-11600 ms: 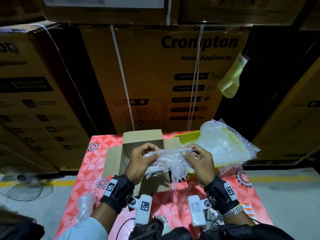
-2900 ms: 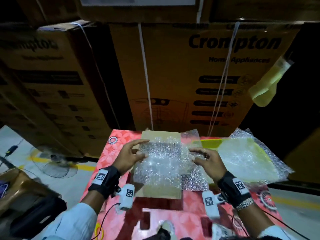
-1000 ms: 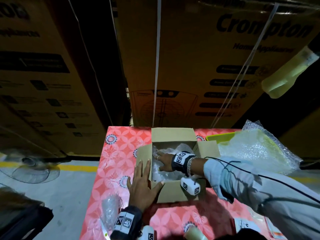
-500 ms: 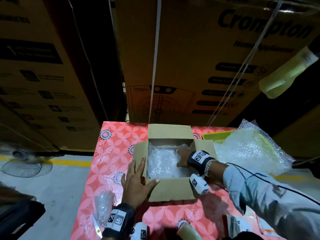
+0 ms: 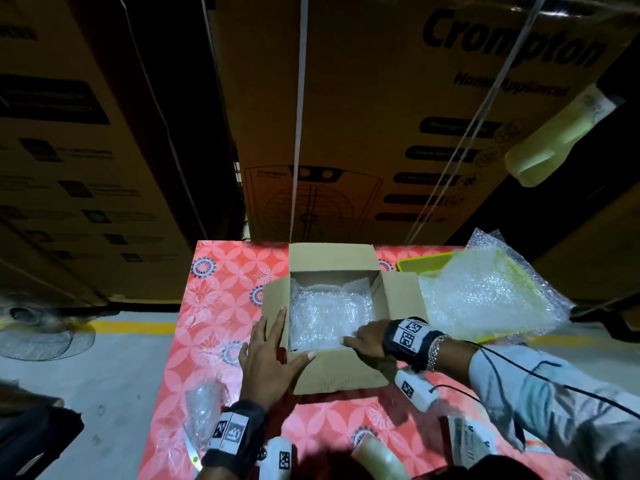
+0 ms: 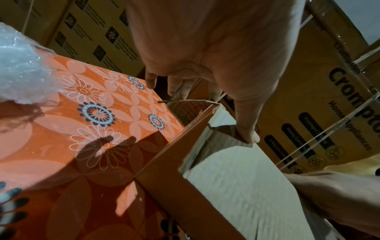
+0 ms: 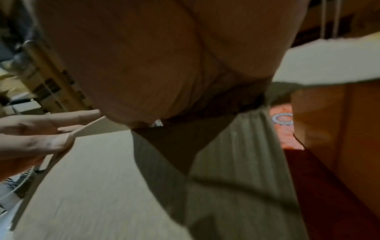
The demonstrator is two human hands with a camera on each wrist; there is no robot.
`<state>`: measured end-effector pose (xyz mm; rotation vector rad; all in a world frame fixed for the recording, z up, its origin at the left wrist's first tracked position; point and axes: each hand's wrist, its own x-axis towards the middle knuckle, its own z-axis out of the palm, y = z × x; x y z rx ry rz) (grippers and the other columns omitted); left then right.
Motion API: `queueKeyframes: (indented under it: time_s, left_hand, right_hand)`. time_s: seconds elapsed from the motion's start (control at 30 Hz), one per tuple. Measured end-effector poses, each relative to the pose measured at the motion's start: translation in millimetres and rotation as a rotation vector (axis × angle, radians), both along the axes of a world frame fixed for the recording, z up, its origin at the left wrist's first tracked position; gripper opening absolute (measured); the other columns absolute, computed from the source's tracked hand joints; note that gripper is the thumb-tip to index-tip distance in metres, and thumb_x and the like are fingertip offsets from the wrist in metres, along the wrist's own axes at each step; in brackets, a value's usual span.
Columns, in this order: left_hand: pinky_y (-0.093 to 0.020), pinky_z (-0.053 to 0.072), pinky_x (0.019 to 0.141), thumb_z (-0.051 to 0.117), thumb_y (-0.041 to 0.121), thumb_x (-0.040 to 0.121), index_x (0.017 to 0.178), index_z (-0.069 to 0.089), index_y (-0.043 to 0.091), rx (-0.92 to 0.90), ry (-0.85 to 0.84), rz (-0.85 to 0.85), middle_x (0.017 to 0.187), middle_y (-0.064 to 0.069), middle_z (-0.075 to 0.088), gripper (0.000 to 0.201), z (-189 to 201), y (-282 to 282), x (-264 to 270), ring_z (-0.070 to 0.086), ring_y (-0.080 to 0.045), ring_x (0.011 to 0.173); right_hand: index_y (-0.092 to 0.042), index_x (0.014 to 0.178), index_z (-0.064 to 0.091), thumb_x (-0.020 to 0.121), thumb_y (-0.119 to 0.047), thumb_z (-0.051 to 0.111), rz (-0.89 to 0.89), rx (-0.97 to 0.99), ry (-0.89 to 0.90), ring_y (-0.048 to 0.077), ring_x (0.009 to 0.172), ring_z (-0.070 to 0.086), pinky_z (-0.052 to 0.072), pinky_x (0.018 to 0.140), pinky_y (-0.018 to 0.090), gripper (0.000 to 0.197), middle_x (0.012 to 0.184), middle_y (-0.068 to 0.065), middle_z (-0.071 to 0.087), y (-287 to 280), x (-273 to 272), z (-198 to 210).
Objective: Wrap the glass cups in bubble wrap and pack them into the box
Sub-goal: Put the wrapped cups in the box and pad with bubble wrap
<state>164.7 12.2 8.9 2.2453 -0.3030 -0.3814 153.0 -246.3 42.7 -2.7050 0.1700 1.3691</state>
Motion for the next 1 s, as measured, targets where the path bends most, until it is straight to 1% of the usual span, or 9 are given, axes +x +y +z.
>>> queueKeyframes:
  time_s: [0.07, 0.13, 0.2, 0.27, 0.33, 0.47, 0.73, 0.9, 1.0]
  left_hand:
    - [-0.056, 0.011, 0.123, 0.075, 0.068, 0.079, 0.158, 0.014, 0.057, 0.000, -0.005, 0.001, 0.171, -0.004, 0.015, 0.100, 1, 0, -1, 0.014, -0.025, 0.158]
    - [-0.055, 0.013, 0.123, 0.075, 0.066, 0.079, 0.158, 0.015, 0.055, 0.011, -0.004, 0.008, 0.171, -0.005, 0.014, 0.100, 2, -1, -2, 0.016, -0.027, 0.157]
    - [-0.055, 0.016, 0.123, 0.075, 0.067, 0.079, 0.159, 0.015, 0.053, 0.009, -0.011, 0.007, 0.171, -0.005, 0.014, 0.101, 2, 0, -2, 0.017, -0.028, 0.157]
    - [-0.056, 0.023, 0.123, 0.076, 0.066, 0.079, 0.160, 0.016, 0.052, -0.011, -0.013, 0.000, 0.171, -0.006, 0.015, 0.101, 1, 1, -3, 0.020, -0.029, 0.156]
    - [-0.057, 0.029, 0.121, 0.078, 0.061, 0.080, 0.159, 0.018, 0.052, -0.032, -0.010, -0.010, 0.171, -0.008, 0.016, 0.100, 0, 4, -4, 0.022, -0.029, 0.156]
    - [-0.056, 0.030, 0.121, 0.080, 0.058, 0.080, 0.158, 0.018, 0.054, -0.052, 0.004, -0.021, 0.172, -0.007, 0.015, 0.100, -3, 7, -4, 0.022, -0.029, 0.156]
    - [-0.049, 0.028, 0.123, 0.082, 0.052, 0.082, 0.159, 0.017, 0.053, -0.065, 0.028, -0.033, 0.172, -0.004, 0.015, 0.101, -2, 6, -2, 0.021, -0.026, 0.156]
    - [-0.047, 0.029, 0.123, 0.082, 0.051, 0.082, 0.161, 0.017, 0.048, -0.032, 0.025, -0.041, 0.171, -0.004, 0.014, 0.102, -3, 5, -1, 0.021, -0.026, 0.156]
    - [-0.047, 0.030, 0.123, 0.082, 0.050, 0.083, 0.161, 0.017, 0.048, -0.042, 0.030, -0.032, 0.171, -0.004, 0.015, 0.101, -3, 5, -3, 0.021, -0.025, 0.156]
  right_hand:
    - [-0.016, 0.067, 0.066, 0.097, -0.077, 0.016, -0.005, 0.014, 0.037, 0.027, 0.081, 0.068, 0.050, 0.096, 0.044, 0.084, 0.087, 0.010, 0.072, 3, 6, 6]
    - [-0.016, 0.058, 0.060, 0.102, -0.065, 0.030, -0.029, 0.056, 0.029, 0.022, 0.066, 0.059, 0.050, 0.088, 0.039, 0.072, 0.072, 0.006, 0.064, 9, 13, 18]
    - [-0.010, 0.073, 0.061, 0.106, -0.047, 0.040, -0.061, 0.080, -0.069, 0.022, 0.071, 0.057, 0.047, 0.081, 0.036, 0.054, 0.085, 0.007, 0.064, 15, 21, 23]
    - [-0.006, 0.108, 0.070, 0.107, -0.037, 0.039, -0.099, 0.177, -0.149, 0.026, 0.100, 0.063, 0.048, 0.093, 0.037, 0.044, 0.116, 0.011, 0.068, 29, 31, 24]
    - [-0.009, 0.140, 0.058, 0.110, -0.023, 0.034, -0.079, 0.273, -0.115, 0.028, 0.129, 0.054, 0.039, 0.108, 0.036, 0.041, 0.144, 0.012, 0.057, 52, 38, 22]
    - [-0.015, 0.155, 0.041, 0.104, 0.004, 0.036, -0.045, 0.245, -0.002, 0.037, 0.132, 0.054, 0.045, 0.109, 0.047, 0.054, 0.150, 0.019, 0.050, 83, 36, -2]
    - [-0.006, 0.140, 0.058, 0.103, -0.001, 0.044, -0.120, 0.339, -0.115, 0.032, 0.126, 0.059, 0.045, 0.105, 0.038, 0.041, 0.142, 0.017, 0.060, 87, 39, -1]
    - [-0.001, 0.127, 0.068, 0.106, -0.006, 0.040, -0.358, 0.506, -0.309, 0.012, 0.083, 0.062, 0.053, 0.075, 0.025, 0.035, 0.134, 0.012, 0.063, 77, 57, 16]
    - [-0.010, 0.133, 0.063, 0.106, -0.015, 0.036, -0.350, 0.391, -0.397, 0.018, 0.090, 0.062, 0.046, 0.072, 0.027, 0.038, 0.135, 0.010, 0.061, 73, 72, 21]
